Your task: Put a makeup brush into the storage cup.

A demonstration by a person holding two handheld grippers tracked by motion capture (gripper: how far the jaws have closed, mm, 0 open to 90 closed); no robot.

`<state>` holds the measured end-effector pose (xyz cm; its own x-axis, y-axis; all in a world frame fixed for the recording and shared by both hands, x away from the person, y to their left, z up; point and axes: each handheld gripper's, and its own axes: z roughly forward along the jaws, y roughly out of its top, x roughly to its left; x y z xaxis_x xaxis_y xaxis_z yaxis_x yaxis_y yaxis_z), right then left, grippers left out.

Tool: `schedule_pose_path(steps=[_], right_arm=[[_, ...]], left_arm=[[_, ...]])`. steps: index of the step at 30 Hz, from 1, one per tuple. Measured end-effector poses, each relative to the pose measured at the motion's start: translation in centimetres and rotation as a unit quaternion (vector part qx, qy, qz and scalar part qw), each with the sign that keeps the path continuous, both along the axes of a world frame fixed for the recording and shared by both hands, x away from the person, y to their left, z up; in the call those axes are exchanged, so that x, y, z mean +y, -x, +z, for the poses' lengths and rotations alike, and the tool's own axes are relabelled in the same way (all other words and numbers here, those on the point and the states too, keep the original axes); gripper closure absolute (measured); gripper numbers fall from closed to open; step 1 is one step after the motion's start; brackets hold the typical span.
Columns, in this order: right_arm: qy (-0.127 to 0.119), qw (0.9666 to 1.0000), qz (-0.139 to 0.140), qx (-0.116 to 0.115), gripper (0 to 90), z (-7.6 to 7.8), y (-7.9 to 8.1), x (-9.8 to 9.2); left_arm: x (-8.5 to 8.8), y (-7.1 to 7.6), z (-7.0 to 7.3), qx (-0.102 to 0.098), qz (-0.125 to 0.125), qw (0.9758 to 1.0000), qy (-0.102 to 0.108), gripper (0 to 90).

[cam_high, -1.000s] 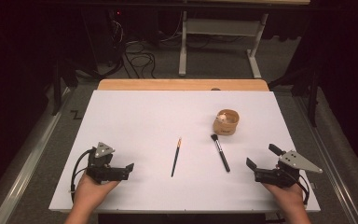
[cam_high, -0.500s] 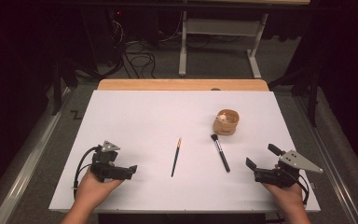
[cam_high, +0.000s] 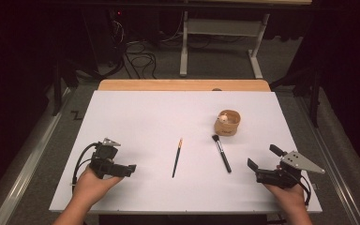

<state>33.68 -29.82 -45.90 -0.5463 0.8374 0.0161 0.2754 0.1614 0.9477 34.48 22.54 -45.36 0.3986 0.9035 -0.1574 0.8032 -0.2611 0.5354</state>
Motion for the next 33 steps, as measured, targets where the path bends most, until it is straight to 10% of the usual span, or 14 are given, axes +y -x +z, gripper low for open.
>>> schedule_pose_path(steps=[18,33], right_arm=[[0.002,1.0,0.0,0.001,0.3,-0.1,0.0,0.0],[-0.002,1.0,-0.002,0.0,0.3,0.0,0.0,-0.2]], left_arm=[[-1.0,-1.1,-0.1,0.064,-0.005,0.9975,-0.031,5.5],[-4.0,-1.9,0.4,0.071,-0.01,0.9968,-0.035,4.3]])
